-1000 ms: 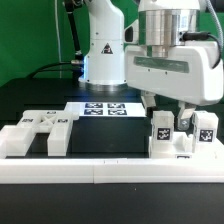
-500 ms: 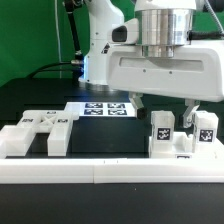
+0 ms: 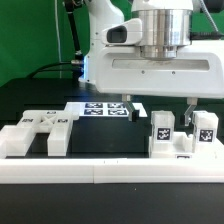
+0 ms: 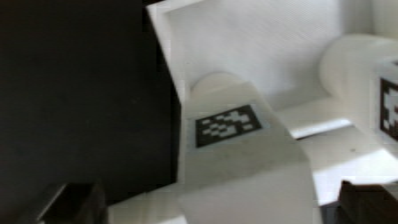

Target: Assemble chair

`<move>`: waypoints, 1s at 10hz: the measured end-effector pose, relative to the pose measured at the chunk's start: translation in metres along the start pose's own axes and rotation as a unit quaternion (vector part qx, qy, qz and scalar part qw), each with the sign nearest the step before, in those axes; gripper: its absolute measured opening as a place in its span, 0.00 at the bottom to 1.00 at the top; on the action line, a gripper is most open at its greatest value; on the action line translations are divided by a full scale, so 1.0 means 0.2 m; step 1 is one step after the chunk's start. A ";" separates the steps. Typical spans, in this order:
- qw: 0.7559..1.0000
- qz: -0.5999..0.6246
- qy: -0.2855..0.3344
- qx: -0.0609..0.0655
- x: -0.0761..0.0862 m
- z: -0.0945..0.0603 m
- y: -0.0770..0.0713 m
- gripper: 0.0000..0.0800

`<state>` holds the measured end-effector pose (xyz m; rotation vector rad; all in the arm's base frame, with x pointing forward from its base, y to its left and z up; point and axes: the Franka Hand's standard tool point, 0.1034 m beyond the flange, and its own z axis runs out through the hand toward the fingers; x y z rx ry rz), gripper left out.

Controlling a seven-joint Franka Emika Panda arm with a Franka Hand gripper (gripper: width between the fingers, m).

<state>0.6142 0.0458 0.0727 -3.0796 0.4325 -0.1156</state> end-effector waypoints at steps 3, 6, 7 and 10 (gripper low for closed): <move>1.000 0.001 0.000 0.000 0.00 0.00 0.00 0.49; 1.000 0.012 0.000 0.000 0.00 0.00 0.01 0.36; 1.000 0.026 0.000 0.000 0.00 0.00 0.01 0.36; 0.995 0.095 -0.001 -0.005 0.01 0.00 0.04 0.36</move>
Offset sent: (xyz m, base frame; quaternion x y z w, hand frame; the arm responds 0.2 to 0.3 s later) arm 0.0000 0.0000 0.0000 0.0000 0.0000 0.0000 1.0000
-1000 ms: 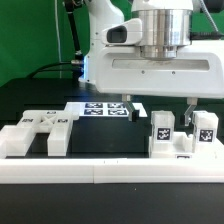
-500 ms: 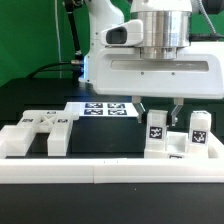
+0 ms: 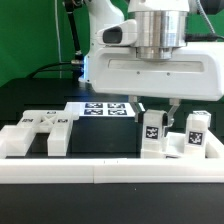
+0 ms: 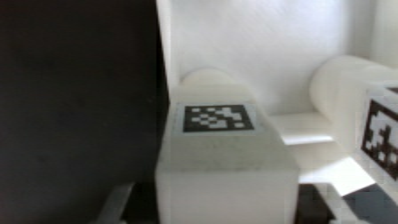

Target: Assemble chair

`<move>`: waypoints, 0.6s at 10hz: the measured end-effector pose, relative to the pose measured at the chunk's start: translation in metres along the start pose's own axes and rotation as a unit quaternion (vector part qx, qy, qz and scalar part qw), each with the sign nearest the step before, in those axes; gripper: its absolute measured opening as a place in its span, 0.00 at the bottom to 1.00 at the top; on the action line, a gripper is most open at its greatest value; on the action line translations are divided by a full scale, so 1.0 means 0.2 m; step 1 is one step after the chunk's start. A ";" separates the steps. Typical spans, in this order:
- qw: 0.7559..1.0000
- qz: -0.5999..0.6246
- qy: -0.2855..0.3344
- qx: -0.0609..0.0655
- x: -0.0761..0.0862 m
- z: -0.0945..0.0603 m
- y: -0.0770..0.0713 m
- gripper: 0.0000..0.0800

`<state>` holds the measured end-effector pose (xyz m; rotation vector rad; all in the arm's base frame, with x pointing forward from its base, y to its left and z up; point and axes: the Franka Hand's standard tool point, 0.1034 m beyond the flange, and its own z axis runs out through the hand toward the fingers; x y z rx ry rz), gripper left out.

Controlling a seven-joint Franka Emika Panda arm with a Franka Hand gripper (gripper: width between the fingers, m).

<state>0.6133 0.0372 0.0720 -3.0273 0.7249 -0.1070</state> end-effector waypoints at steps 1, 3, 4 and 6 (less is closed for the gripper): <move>1.000 0.000 -0.001 -0.001 0.00 0.00 0.01 0.36; 1.000 -0.001 -0.001 0.000 0.00 -0.01 0.00 0.36; 1.000 0.001 0.002 0.003 -0.01 -0.04 -0.01 0.43; 1.000 0.005 0.022 0.012 -0.06 -0.07 -0.01 0.65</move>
Offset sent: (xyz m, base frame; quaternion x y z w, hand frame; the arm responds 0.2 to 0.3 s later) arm -0.0072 0.0062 0.0233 -0.0054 0.0067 0.0153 0.9998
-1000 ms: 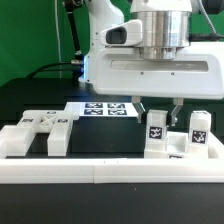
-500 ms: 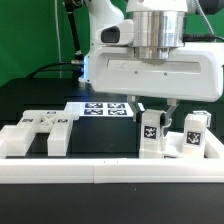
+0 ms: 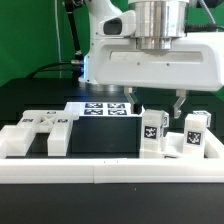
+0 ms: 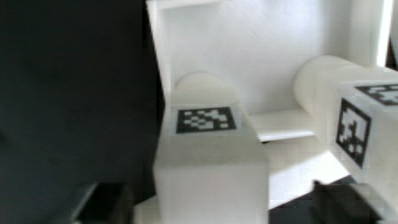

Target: Assemble chair

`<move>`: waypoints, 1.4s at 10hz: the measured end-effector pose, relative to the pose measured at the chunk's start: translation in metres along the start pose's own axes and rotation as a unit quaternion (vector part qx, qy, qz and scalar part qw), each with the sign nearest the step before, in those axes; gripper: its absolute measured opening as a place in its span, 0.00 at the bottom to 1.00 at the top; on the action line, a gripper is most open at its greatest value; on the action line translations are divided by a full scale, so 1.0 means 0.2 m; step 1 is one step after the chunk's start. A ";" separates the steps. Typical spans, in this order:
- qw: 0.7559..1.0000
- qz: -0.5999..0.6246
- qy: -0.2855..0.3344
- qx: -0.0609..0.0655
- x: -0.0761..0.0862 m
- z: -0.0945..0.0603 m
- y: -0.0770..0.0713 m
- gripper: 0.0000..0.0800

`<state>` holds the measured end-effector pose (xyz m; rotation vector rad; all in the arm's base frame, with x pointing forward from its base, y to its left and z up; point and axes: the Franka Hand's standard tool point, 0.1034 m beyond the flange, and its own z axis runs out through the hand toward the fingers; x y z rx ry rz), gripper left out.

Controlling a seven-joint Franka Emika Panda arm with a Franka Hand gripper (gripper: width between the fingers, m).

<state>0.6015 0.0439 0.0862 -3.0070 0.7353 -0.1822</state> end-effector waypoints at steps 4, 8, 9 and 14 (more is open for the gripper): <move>1.000 -0.007 0.008 0.001 -0.10 0.01 0.02 0.81; 1.000 -0.007 0.020 0.000 -0.12 0.05 0.03 0.81; 1.000 -0.011 0.024 -0.003 -0.16 0.10 0.04 0.81; 0.999 -0.023 0.024 -0.019 -0.21 0.25 0.06 0.81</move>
Offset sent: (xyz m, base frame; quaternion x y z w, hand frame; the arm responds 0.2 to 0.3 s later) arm 0.0000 0.0000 0.0000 0.0000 0.0000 0.0000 1.0000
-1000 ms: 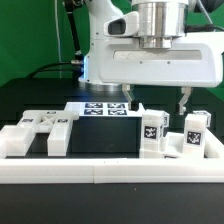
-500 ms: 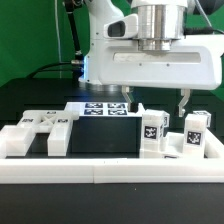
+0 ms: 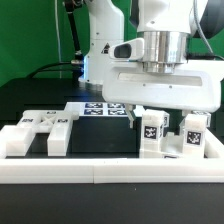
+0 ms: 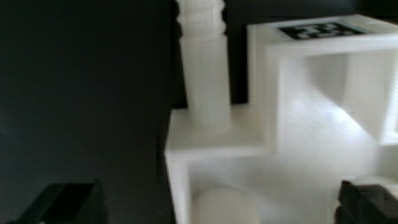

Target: Assemble chair

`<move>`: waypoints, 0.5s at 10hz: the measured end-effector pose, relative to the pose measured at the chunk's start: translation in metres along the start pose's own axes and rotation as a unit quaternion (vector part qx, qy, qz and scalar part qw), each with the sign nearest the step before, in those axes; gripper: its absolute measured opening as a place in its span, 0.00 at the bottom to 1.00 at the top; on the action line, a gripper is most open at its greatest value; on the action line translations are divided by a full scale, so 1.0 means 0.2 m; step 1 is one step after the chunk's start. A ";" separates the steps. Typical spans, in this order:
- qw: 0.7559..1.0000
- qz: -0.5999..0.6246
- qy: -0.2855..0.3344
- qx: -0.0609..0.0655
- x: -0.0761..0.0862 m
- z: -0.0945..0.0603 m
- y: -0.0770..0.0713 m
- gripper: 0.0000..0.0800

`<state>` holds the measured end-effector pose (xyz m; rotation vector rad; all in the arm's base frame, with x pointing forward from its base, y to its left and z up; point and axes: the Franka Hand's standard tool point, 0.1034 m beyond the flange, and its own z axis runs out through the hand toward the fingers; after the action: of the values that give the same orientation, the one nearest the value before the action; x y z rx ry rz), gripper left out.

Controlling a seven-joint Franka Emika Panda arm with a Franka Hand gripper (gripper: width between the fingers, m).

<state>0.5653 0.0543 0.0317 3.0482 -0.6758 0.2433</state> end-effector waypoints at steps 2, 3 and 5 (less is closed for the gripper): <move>1.000 -0.001 -0.002 -0.005 -0.02 0.04 0.02 0.81; 1.000 -0.002 -0.004 -0.007 -0.03 0.05 0.02 0.81; 1.000 -0.002 -0.007 -0.010 -0.04 0.07 0.03 0.81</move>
Offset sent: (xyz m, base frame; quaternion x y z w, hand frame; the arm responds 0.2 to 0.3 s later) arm -0.0024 -0.0006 -0.0095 0.0036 0.0054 0.0013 1.0000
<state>0.5576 0.0516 0.0157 3.0354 -0.6673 0.2139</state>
